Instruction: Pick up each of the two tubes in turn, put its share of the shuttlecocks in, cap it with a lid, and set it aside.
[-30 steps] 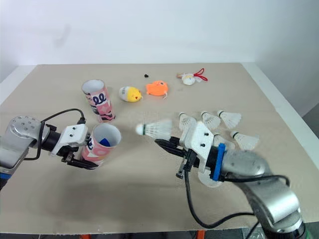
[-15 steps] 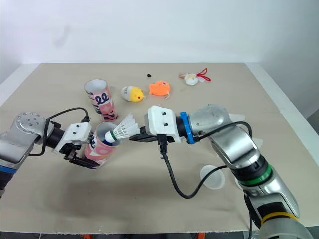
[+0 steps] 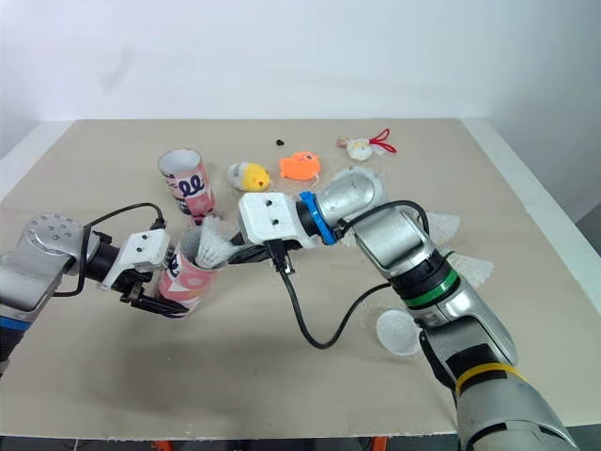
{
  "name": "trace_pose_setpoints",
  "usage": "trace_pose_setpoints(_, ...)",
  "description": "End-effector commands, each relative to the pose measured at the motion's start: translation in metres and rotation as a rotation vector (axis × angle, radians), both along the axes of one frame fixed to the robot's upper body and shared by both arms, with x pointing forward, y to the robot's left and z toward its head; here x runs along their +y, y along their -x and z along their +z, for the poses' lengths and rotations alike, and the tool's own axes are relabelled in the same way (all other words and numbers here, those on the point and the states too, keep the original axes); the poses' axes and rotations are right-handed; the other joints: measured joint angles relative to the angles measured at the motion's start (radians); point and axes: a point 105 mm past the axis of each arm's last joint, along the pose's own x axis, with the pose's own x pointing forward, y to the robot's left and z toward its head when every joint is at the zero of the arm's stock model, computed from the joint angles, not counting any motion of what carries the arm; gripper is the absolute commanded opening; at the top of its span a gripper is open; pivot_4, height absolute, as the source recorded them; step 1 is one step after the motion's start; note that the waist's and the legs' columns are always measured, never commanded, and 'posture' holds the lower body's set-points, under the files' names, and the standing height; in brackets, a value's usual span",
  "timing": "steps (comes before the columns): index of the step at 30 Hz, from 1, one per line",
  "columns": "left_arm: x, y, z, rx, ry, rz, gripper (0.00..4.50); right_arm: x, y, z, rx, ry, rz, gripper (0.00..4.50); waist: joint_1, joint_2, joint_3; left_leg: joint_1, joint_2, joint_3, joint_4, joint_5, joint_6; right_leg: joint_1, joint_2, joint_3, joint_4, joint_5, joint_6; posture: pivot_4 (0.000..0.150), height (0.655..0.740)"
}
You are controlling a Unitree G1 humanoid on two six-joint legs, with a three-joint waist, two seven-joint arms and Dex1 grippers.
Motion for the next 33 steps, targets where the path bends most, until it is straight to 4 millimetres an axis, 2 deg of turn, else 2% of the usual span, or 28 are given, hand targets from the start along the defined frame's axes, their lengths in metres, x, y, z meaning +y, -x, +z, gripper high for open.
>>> trace_pose_setpoints(1,-0.005,0.007,-0.017,0.052,-0.022,-0.024,3.25,-0.001,0.011,0.023,0.036,-0.047,0.044,3.26,0.000,0.000,0.000,0.000,0.000,0.000,0.000,0.000,0.000,0.000,0.000,0.000,0.000,0.000,0.000,0.150,0.7400)
trace_pose_setpoints(2,-0.005,0.008,-0.017,0.053,-0.022,-0.024,3.25,-0.006,0.015,0.027,0.073,-0.048,0.055,3.52,0.001,0.000,0.000,0.000,0.000,0.000,0.000,0.000,0.000,0.000,0.000,0.000,0.000,0.000,0.001,0.150,0.7400)
trace_pose_setpoints(7,-0.009,0.008,-0.017,0.054,-0.015,-0.027,3.25,-0.033,0.015,0.044,0.176,-0.128,-0.016,3.52,0.004,0.000,0.000,-0.001,-0.002,-0.001,0.000,0.000,0.000,0.000,-0.003,-0.001,0.000,0.000,0.002,0.150,0.7400)
trace_pose_setpoints(9,-0.009,0.008,-0.017,0.053,-0.013,-0.027,3.25,-0.047,0.013,0.047,0.233,-0.203,-0.085,3.52,0.004,0.000,0.000,-0.001,-0.002,-0.001,0.000,0.000,0.000,0.001,-0.003,-0.001,0.000,0.000,0.002,0.150,0.7400)
trace_pose_setpoints(12,-0.007,0.011,-0.018,0.056,-0.014,-0.023,3.25,-0.077,0.020,0.041,0.322,-0.389,-0.268,3.52,0.014,-0.002,-0.001,-0.001,-0.002,-0.002,0.000,0.000,0.000,0.001,-0.003,-0.002,-0.001,-0.001,0.002,0.150,0.7400)
trace_pose_setpoints(17,-0.007,0.014,-0.018,0.063,-0.010,-0.015,3.25,-0.112,0.019,-0.006,0.379,-0.565,-0.762,3.52,0.015,0.001,-0.002,-0.002,-0.002,-0.001,-0.002,-0.002,0.000,0.000,-0.003,-0.001,-0.001,-0.003,0.005,0.150,0.7400)
trace_pose_setpoints(22,-0.007,0.012,-0.020,0.064,-0.011,-0.012,3.25,-0.126,0.005,-0.034,0.374,-0.624,-1.070,3.52,0.002,0.002,-0.002,-0.001,-0.002,-0.001,-0.002,-0.002,0.000,0.000,-0.002,0.000,0.000,-0.002,0.005,0.150,0.7400)
trace_pose_setpoints(27,-0.008,0.009,-0.019,0.057,-0.009,-0.016,3.25,-0.136,-0.011,-0.054,0.344,-0.596,-1.232,3.52,-0.001,0.002,-0.002,-0.001,-0.004,0.001,0.000,-0.002,0.001,0.001,-0.002,0.005,-0.001,-0.002,0.003,0.150,0.7400)
trace_pose_setpoints(33,-0.009,0.008,-0.019,0.050,-0.006,-0.014,3.25,-0.145,-0.030,-0.073,0.356,-0.581,-1.336,3.52,0.000,0.002,-0.002,-0.002,-0.005,0.001,0.000,-0.002,0.001,0.001,-0.002,0.007,-0.002,-0.003,0.005,0.150,0.7400)
